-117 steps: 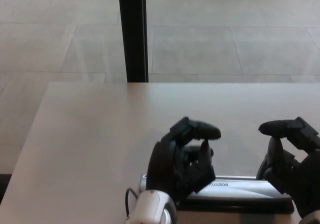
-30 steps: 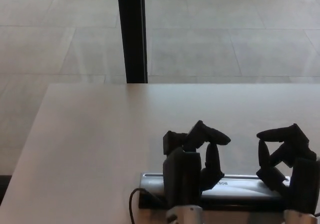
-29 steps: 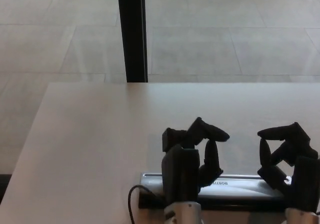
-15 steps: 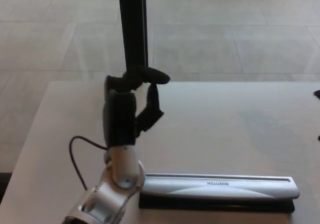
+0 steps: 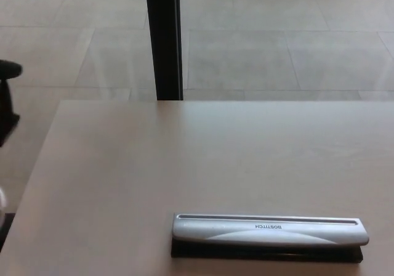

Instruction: A hole pucnch is kept on the middle on the desk infront of the robot and the robot uses both its hands as fists to press on it and use it

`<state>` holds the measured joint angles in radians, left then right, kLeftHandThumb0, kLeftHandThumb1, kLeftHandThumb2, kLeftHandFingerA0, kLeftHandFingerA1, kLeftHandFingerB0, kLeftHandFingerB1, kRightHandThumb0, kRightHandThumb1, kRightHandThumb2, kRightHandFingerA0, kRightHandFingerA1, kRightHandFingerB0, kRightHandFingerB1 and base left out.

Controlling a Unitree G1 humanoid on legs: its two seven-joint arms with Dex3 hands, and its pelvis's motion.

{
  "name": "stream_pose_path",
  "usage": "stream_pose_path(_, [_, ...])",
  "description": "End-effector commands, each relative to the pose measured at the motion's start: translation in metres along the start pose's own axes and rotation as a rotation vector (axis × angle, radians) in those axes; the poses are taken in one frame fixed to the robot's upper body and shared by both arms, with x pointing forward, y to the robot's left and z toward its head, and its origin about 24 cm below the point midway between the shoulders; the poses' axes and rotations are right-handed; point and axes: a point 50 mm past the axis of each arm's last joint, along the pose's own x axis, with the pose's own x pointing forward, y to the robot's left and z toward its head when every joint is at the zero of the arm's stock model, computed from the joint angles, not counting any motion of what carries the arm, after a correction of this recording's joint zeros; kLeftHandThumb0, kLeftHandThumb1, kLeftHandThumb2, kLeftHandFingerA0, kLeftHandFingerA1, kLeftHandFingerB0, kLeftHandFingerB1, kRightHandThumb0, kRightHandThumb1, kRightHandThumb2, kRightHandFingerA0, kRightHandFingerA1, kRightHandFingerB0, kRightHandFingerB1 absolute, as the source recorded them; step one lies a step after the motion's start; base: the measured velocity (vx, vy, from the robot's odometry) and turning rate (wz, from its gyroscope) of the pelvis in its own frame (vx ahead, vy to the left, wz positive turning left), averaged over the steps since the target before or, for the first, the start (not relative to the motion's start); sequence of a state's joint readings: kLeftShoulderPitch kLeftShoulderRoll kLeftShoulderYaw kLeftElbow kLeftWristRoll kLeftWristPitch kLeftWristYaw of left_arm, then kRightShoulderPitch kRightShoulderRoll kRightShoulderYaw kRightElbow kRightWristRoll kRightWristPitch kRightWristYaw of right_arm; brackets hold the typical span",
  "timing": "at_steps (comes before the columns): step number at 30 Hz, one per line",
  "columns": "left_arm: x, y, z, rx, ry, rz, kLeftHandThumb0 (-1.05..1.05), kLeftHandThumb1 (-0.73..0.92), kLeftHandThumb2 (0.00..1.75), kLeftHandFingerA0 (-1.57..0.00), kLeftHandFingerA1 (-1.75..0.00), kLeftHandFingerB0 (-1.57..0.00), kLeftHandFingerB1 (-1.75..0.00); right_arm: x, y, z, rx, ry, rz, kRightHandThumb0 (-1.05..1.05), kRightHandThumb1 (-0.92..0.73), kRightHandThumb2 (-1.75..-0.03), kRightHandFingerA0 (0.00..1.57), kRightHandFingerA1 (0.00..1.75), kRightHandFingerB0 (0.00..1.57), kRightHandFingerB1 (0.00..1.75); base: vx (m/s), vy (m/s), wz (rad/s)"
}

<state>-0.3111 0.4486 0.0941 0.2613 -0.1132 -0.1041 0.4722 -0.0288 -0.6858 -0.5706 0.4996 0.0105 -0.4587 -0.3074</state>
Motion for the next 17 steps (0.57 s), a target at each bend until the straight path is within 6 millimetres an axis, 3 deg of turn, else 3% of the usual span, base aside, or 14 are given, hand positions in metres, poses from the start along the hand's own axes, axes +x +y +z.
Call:
stream_pose_path(1, [-0.052,0.173,-0.090,0.081,0.639,0.101,-0.63,0.42,0.82,-1.12,-1.62,-0.98,-1.32,-0.067,-0.170,-0.098,0.321,0.752,-0.570,-0.43,-0.74,-0.70,0.82,1.54,0.55,0.86,0.00,0.000,0.00])
stream_pose_path(3, [-0.075,0.184,-0.111,0.069,0.727,0.171,-0.56,0.41,0.81,-1.11,-1.64,-0.87,-1.20,-0.089,-0.165,-0.111,0.328,0.811,-0.612,-0.40,-0.74,-0.73,0.92,1.55,0.57,0.84,0.00,0.000,0.00])
stream_pose_path(5, [-0.098,0.195,-0.130,0.107,0.800,0.228,-0.54,0.40,0.89,-1.14,-1.61,-0.96,-1.20,-0.108,-0.156,-0.123,0.314,0.877,-0.633,-0.42,-0.68,-0.72,0.96,1.56,0.66,0.96,0.00,0.000,0.00])
stream_pose_path(6, [-0.111,0.202,-0.140,0.095,0.861,0.274,-0.50,0.30,0.98,-1.39,-1.38,-1.06,-1.10,-0.120,-0.148,-0.131,0.337,0.924,-0.644,-0.40,-0.65,-0.71,0.99,1.64,0.68,1.16,0.00,0.000,0.00])
stream_pose_path(7, [-0.122,0.205,-0.147,0.115,0.902,0.296,-0.54,0.38,0.90,-1.19,-1.55,-1.01,-1.11,-0.128,-0.143,-0.135,0.347,0.952,-0.657,-0.41,-0.66,-0.72,0.98,1.62,0.72,1.21,0.00,0.000,0.00])
stream_pose_path(8, [-0.132,0.207,-0.151,0.144,0.927,0.302,-0.53,0.39,0.90,-1.13,-1.56,-0.89,-1.00,-0.134,-0.136,-0.138,0.332,0.976,-0.654,-0.39,-0.66,-0.74,0.93,1.54,0.68,1.16,0.00,0.000,0.00])
stream_pose_path(10, [-0.154,0.202,-0.160,0.104,0.959,0.338,-0.54,0.32,0.95,-1.20,-1.57,-0.92,-0.94,-0.143,-0.120,-0.144,0.311,1.029,-0.633,-0.44,-0.68,-0.71,0.99,1.45,0.66,1.08,0.00,0.000,0.00])
stream_pose_path(11, [-0.159,0.201,-0.163,0.106,0.979,0.332,-0.51,0.34,0.94,-1.21,-1.51,-0.95,-0.96,-0.143,-0.115,-0.145,0.318,1.051,-0.648,-0.46,-0.68,-0.71,0.99,1.40,0.53,0.86,0.00,0.000,0.00])
stream_pose_path(12, [-0.162,0.201,-0.164,0.106,0.988,0.329,-0.51,0.34,0.94,-1.21,-1.51,-0.95,-0.96,-0.143,-0.113,-0.145,0.322,1.061,-0.655,-0.46,-0.68,-0.71,0.99,1.40,0.53,0.86,0.00,0.000,0.00])
stream_pose_path(13, [-0.168,0.199,-0.169,0.094,1.023,0.346,-0.50,0.35,0.87,-1.18,-1.48,-0.91,-0.93,-0.145,-0.107,-0.146,0.320,1.071,-0.627,-0.41,-0.60,-0.78,1.06,1.43,0.64,1.05,0.00,0.000,0.00])
stream_pose_path(14, [-0.175,0.197,-0.173,0.087,1.050,0.342,-0.43,0.32,0.97,-1.33,-1.32,-0.88,-0.93,-0.148,-0.100,-0.147,0.354,1.079,-0.633,-0.36,-0.59,-0.82,0.96,1.41,0.63,1.11,0.00,0.000,0.00])
stream_pose_path(15, [-0.192,0.192,-0.180,0.091,1.084,0.320,-0.46,0.41,0.93,-1.18,-1.42,-0.89,-0.92,-0.157,-0.088,-0.150,0.368,1.102,-0.634,-0.31,-0.59,-0.84,0.95,1.32,0.22,0.94,0.00,0.000,0.00])
stream_pose_path(16, [-0.201,0.190,-0.182,0.090,1.106,0.317,-0.43,0.35,1.00,-1.29,-1.28,-0.89,-0.93,-0.160,-0.082,-0.151,0.371,1.116,-0.636,-0.30,-0.59,-0.87,0.96,1.32,0.60,1.09,0.00,0.000,0.00])
stream_pose_path(17, [-0.201,0.190,-0.182,0.090,1.106,0.317,-0.43,0.35,1.00,-1.29,-1.28,-0.89,-0.93,-0.160,-0.082,-0.151,0.371,1.116,-0.636,-0.30,-0.59,-0.87,0.96,1.32,0.60,1.09,0.00,0.000,0.00])
